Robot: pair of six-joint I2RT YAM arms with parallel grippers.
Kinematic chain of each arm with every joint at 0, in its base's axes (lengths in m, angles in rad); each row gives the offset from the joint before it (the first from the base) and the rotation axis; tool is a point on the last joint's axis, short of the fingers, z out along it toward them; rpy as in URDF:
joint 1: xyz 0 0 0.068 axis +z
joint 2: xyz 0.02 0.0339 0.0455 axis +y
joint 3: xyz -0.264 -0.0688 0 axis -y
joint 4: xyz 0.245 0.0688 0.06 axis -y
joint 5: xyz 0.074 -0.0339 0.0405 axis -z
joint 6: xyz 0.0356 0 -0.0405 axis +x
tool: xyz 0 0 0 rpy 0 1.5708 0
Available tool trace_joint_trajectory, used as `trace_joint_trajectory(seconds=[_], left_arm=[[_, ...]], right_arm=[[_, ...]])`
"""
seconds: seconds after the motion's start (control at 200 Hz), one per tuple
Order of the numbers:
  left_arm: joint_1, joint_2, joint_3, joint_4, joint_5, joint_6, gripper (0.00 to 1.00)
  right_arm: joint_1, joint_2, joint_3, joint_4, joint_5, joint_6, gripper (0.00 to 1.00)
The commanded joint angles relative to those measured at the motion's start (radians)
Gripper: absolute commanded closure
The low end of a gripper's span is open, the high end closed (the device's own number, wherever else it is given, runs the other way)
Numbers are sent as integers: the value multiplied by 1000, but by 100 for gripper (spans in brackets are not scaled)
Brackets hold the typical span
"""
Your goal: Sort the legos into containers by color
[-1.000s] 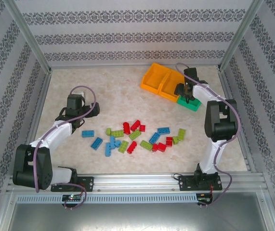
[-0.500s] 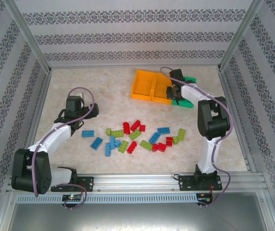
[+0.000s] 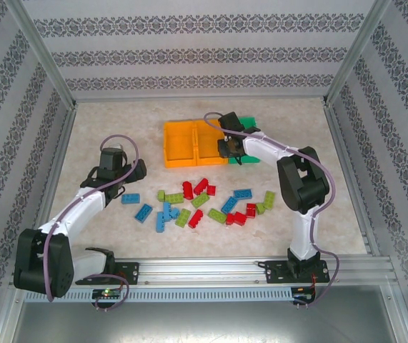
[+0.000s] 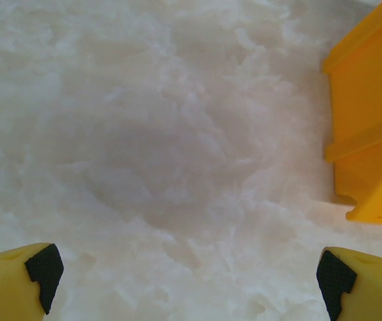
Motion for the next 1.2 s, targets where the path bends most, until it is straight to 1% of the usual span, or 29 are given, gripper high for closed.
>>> trace_joint_trajectory(seconds=[0.0,0.055,0.085,0.15,0.21,0.36,0.61,0.824,1.004,1.144,1.199], left_arm=[[-22,-35,-31,-136,-54,-102,0],[-33,-50,-45,-179,-61,-132,1],[-41,-56,-52,-206,-64,-146,0],[-52,-67,-72,-253,-65,-180,0],[-59,-72,-90,-276,-45,-198,1],[-79,-75,-115,-311,-28,-205,1],[-91,-46,-84,-360,-28,-136,0],[-94,76,-33,-341,24,-99,1],[-102,133,-5,-327,17,-91,0],[-104,165,10,-337,15,-91,2],[-104,177,18,-344,13,-90,5]], right_arm=[[-4,-46,-45,-9,-25,35,58],[-4,-71,-59,8,-37,45,48],[-3,-82,-64,15,-42,51,44],[-5,-99,-68,23,-57,57,40],[-8,-105,-64,24,-75,64,39],[-22,-101,-55,27,-109,82,38],[-40,-87,-60,26,-121,83,38],[-60,-104,-68,26,-114,81,38],[-71,-131,-85,26,-108,80,38],[-82,-148,-109,29,-102,79,38],[-87,-155,-119,28,-100,81,38]])
